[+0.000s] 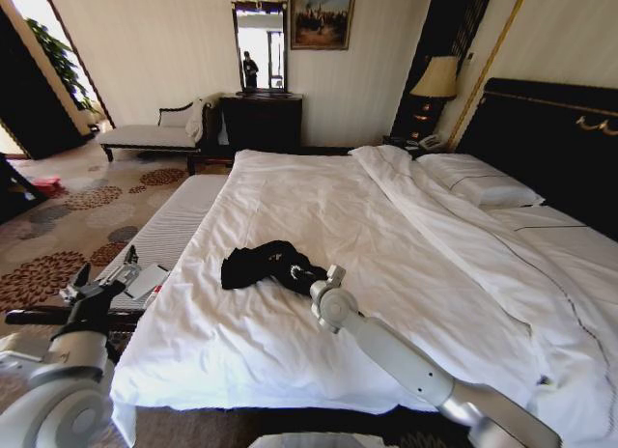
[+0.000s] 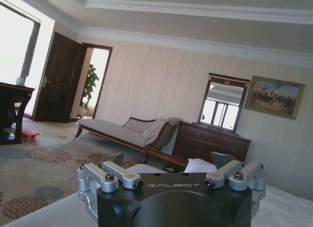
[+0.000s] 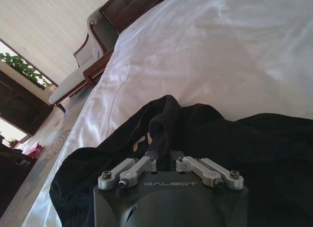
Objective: Fold the clothes on the bed.
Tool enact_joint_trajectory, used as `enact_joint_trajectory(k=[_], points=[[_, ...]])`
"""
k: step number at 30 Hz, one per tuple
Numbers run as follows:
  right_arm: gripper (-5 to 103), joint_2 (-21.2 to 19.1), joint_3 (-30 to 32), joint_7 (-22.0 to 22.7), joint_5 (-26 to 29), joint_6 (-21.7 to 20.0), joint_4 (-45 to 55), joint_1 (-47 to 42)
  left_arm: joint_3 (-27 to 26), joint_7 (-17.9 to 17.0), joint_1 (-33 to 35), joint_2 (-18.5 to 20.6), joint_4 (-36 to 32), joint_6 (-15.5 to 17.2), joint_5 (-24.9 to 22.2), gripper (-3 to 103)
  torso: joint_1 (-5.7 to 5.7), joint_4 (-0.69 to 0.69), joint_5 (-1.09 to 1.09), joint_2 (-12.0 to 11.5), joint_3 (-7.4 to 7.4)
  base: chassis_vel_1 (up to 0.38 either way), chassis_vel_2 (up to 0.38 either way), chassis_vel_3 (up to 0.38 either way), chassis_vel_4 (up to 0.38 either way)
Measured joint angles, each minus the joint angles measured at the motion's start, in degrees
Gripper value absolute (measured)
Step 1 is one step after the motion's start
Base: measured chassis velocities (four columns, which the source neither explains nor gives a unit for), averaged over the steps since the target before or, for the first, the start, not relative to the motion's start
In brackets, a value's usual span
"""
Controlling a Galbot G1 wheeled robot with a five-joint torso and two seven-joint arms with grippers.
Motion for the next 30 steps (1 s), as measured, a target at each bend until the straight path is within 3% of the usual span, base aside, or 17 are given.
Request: enact_joint_trajectory(k=[2,3,12,18,21,25,27,29,30], points=[[12,-0.25,-0.13,-0.37,-0.54,0.04,-0.2,0.1,0.26,0.01,-0.14,0.09,0.25,-0.02,0.08,100,0.0,0.0,0.0,0.0,0.0,0.0,0.0,0.0,0.0],[2,-0.51,-0.28,-0.78,-1.09,0.11,-0.34,0.15,0.41,0.02,-0.27,0.16,0.42,-0.03,0.11,100,0.0,0.0,0.0,0.0,0.0,0.0,0.0,0.0,0.0],[0,-0.94,-0.43,-2.9,-4.14,1.22,-0.98,0.71,1.42,0.05,-1.27,0.93,1.9,-0.15,-0.17,100,0.0,0.01,0.0,0.0,0.0,0.0,0.0,0.0,0.0],[0,-1.57,1.74,-6.08,-7.94,3.6,-2.48,1.37,4.39,-0.27,-3.55,3.84,4.98,0.76,-2.98,100,0.0,0.01,0.0,0.0,0.0,0.0,0.0,0.0,0.0],[0,-2.36,3.12,-6.79,-8.11,3.94,-2.8,1.51,5.86,-1.04,-5.94,6.4,7.71,2.34,-5.84,100,0.0,0.0,0.0,0.0,0.01,0.0,0.0,0.0,0.0],[0,-3.2,4.66,-7.52,-8.13,4.15,-3.21,1.6,8.21,-5.21,-12.59,11.48,14.4,7.04,-14.68,100,0.01,0.0,0.0,0.0,0.01,0.0,0.0,0.0,0.0],[0,-3.21,4.75,-7.61,-8.13,4.24,-3.12,1.6,8.55,-5.92,-13.58,11.96,15.2,7.88,-16.0,100,0.01,0.01,-0.01,0.0,0.01,0.0,0.0,0.0,0.0],[0,-3.46,5.21,-8.25,-8.27,4.88,-1.9,1.54,10.15,-8.73,-17.4,13.59,17.64,12.29,-20.39,100,0.01,0.02,0.0,0.0,0.01,0.0,0.0,0.0,0.0],[0,-3.46,5.21,-8.25,-8.27,4.88,-1.9,1.54,10.15,-8.73,-17.4,13.59,17.64,12.29,-20.39,100,0.01,0.02,0.0,0.0,0.01,0.0,0.0,0.0,0.0]])
